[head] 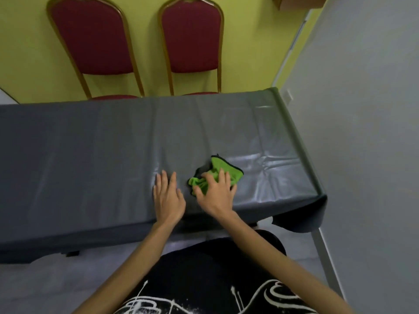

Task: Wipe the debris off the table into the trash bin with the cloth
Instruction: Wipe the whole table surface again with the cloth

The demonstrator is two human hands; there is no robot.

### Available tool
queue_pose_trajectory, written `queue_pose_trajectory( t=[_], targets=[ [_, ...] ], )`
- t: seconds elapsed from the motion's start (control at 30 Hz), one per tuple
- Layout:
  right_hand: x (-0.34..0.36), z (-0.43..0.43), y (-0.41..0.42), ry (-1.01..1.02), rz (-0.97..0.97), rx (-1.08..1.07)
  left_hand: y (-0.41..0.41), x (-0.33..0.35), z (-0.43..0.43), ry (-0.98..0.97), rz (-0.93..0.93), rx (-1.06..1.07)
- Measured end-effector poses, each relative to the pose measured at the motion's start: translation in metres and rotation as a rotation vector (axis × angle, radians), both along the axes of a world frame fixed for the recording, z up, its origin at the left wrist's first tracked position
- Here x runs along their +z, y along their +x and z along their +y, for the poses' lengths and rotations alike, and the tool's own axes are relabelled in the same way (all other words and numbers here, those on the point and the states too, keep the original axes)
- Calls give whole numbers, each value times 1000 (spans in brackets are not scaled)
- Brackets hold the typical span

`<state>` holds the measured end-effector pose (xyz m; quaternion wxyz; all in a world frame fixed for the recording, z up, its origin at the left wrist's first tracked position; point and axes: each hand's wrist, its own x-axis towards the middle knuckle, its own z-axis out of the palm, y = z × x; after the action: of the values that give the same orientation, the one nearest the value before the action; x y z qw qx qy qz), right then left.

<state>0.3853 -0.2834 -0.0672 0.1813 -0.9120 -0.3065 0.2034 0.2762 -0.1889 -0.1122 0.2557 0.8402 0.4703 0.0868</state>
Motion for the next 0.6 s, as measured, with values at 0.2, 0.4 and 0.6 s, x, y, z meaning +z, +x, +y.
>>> queue_pose_trajectory(
  t=[0.2,0.4,0.6],
  targets=[
    [-14,-7,22,137,-277,304,-2,-12,-12,155,122,-13],
    [-18,-53,131,108,-358,154,-1,-15,-14,208,152,-8],
    [-10,-77,202,-64,-296,-403,4,-11,-16,221,176,3]
  ],
)
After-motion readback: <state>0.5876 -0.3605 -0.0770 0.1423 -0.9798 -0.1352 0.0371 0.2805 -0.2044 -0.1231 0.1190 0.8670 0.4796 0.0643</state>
